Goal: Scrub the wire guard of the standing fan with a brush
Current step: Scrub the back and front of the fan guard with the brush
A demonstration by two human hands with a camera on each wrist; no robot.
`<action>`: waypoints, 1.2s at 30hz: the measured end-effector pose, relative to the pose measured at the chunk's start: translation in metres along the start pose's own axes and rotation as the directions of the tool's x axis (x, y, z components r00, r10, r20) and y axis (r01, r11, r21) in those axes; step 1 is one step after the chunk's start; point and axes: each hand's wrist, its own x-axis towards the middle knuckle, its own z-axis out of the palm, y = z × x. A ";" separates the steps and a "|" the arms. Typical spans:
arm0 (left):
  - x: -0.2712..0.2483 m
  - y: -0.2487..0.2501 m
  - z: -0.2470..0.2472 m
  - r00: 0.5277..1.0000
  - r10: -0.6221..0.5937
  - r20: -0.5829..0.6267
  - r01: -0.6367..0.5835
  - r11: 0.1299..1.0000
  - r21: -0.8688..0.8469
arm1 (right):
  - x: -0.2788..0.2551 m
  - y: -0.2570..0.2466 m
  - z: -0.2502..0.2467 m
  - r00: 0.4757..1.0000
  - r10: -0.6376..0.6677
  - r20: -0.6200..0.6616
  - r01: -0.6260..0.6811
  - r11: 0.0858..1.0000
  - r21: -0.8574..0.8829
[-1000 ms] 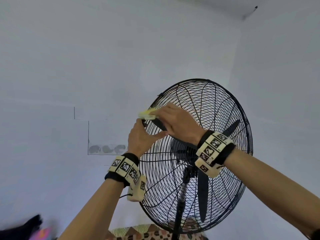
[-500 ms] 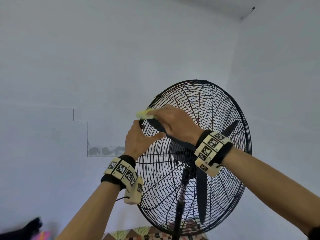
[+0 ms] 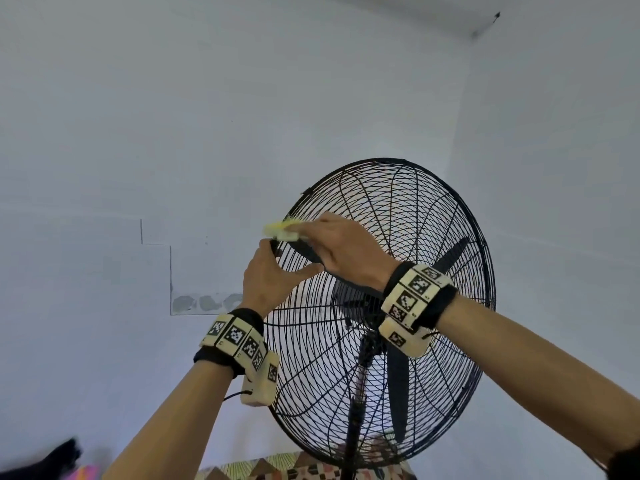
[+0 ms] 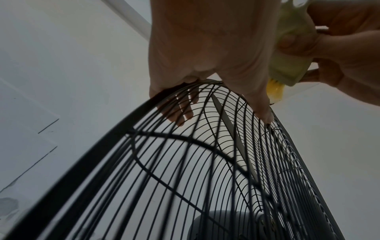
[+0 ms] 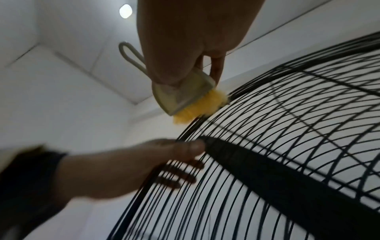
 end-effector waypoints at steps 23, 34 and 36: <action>-0.002 -0.003 0.001 1.000 0.003 0.006 -0.003 1.000 -0.010 | -0.005 0.060 -0.003 0.740 0.439 -0.511 -0.459 0.883 0.094; -0.003 -0.004 -0.002 1.000 0.006 0.016 -0.006 1.000 -0.013 | -0.012 0.059 -0.009 0.669 0.490 -0.559 -0.510 0.849 0.134; -0.003 -0.002 -0.001 1.000 0.002 0.016 -0.002 1.000 -0.001 | -0.011 0.072 -0.011 0.642 0.523 -0.560 -0.590 0.804 0.074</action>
